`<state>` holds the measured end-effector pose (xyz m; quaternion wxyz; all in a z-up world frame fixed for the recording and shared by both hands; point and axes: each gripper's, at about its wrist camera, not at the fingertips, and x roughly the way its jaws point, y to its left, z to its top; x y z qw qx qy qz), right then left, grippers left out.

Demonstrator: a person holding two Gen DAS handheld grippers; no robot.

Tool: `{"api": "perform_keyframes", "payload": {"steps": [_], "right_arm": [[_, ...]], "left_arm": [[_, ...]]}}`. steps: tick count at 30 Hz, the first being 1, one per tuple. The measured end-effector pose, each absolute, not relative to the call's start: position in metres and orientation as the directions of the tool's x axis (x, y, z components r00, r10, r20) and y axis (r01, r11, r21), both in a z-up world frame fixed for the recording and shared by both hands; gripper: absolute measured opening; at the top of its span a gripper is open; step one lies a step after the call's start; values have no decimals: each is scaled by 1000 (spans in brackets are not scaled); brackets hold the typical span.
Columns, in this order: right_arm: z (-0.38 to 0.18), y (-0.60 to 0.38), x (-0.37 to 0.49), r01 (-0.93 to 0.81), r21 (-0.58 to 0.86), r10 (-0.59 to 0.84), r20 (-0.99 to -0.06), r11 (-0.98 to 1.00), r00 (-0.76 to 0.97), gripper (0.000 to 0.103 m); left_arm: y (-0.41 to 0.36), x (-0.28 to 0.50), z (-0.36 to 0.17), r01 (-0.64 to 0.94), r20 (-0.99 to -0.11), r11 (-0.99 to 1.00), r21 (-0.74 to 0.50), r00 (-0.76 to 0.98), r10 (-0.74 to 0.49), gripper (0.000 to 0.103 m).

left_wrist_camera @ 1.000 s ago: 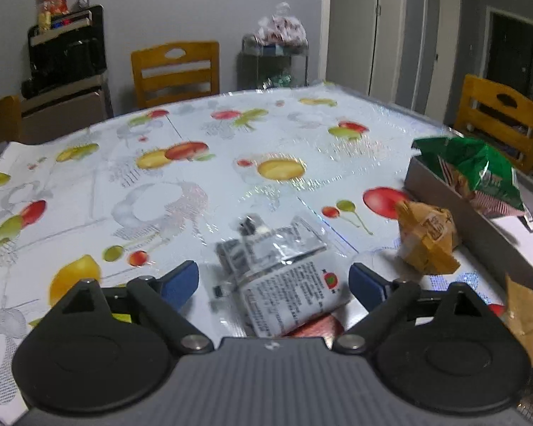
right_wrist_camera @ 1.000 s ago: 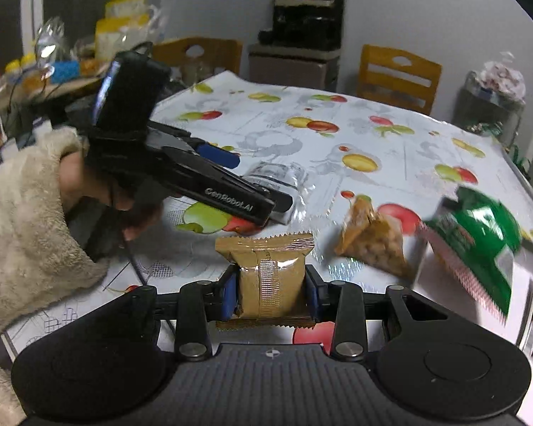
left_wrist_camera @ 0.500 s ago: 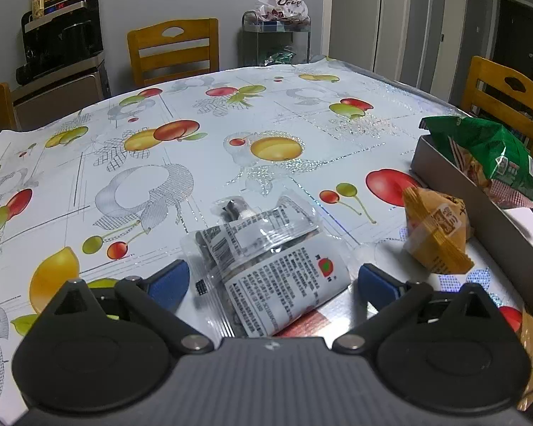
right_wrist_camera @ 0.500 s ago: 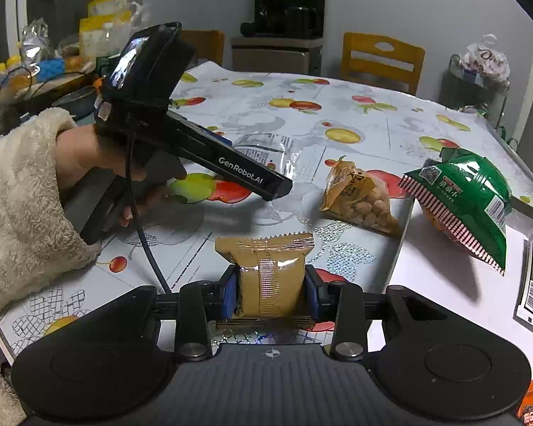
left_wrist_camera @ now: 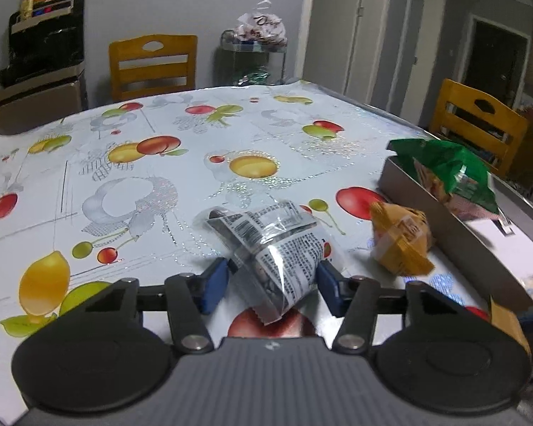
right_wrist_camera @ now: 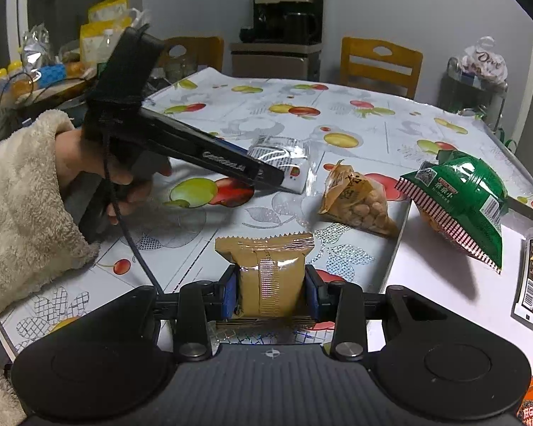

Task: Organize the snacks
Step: 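Grasp the white-labelled clear sachet with the left tool while the right tool holds the tan packet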

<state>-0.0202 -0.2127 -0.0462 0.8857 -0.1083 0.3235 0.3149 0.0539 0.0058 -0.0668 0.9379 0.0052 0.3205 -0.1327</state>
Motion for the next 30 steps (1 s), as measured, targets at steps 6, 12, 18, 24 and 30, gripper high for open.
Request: {"api": "perform_keyframes", "payload": {"steps": [6,12,18,24,30], "right_arm": [[-42,-217,-24,-630,9,493,-632,777,599,39],[-38,-227,-28,-630,18,503,-621,776,601,39],[-43,-231,-35,-657,17,522,-623,753,582,39],[-45,-232,-36,-679,35,550,-618,733,562,39],[-47,-230,-41,-695,55,570,-621,716,538,39]], "left_arm": [[1,36,-57,355,-621,934,-46,722,-305,44],[-11,7,-51,376,-614,926,2,732,-296,39],[-12,-39,-57,373,-663,928,24,700,-264,40],[-10,-61,-47,326,-647,926,191,751,-131,55],[-19,-45,-31,440,-595,874,206,765,-245,89]]}}
